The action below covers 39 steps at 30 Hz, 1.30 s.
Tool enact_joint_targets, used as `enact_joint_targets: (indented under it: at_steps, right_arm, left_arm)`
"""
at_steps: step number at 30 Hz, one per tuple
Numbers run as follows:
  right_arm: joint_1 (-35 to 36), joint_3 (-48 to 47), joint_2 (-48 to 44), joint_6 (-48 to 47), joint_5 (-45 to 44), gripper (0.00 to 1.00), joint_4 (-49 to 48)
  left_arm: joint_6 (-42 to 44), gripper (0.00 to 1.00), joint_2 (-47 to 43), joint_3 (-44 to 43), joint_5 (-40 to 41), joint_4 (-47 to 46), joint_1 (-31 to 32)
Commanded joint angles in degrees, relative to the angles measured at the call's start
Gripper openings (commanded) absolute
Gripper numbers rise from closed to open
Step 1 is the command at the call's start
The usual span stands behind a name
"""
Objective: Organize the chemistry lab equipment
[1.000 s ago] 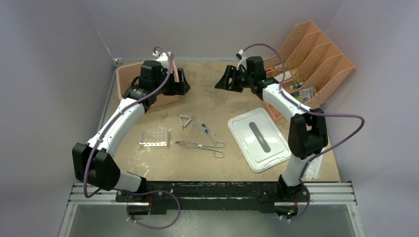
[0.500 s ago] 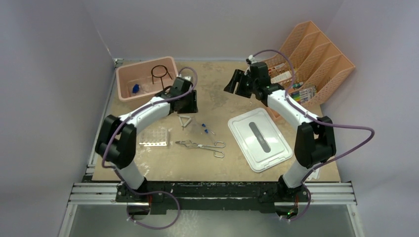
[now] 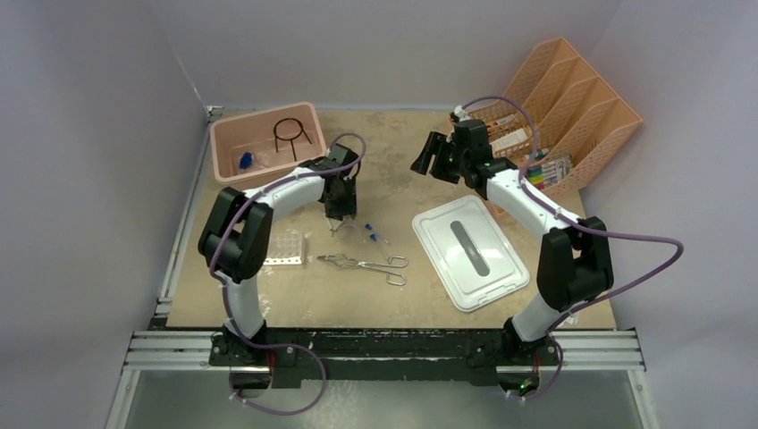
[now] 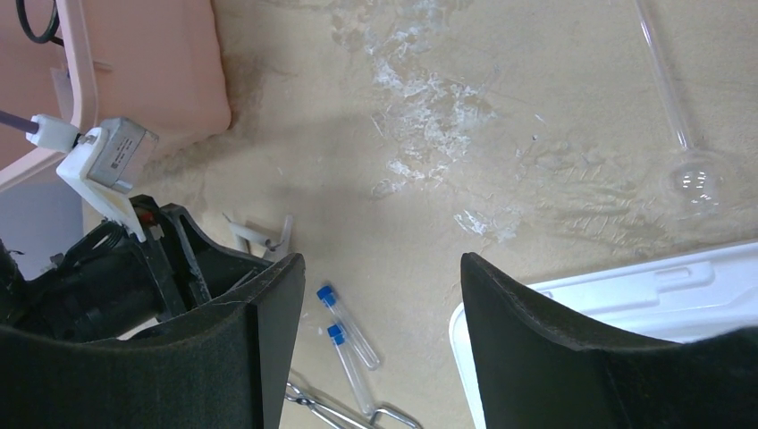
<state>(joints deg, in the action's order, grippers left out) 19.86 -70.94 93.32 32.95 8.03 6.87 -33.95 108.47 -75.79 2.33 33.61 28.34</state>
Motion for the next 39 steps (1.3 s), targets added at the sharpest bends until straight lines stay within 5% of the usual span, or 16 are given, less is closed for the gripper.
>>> enact_joint_targets:
  at_steps: [1,8,28,33,39]
  right_arm:
    - [0.1,0.2,-3.1,-1.0,-1.1,0.66,-1.8]
    - [0.2,0.2,-2.8,-1.4,-0.2,0.66,-2.0]
    - [0.1,2.4,-5.6,-3.6,0.3,0.66,-0.5]
    - [0.1,2.6,-6.1,-4.0,0.1,0.66,-0.6]
    - [0.2,2.7,-6.7,-4.7,-0.7,0.66,-0.6]
  left_arm:
    - [-1.3,0.35,1.1,-3.1,-1.2,2.3,0.6]
    - [0.1,0.44,-0.6,-6.5,1.4,4.8,2.1]
    - [-3.4,0.33,6.8,-9.2,0.8,7.7,3.3]
    - [-3.6,0.28,9.4,-11.4,2.8,8.5,3.4]
    - [-3.2,0.1,10.0,-12.7,3.4,8.8,3.4]
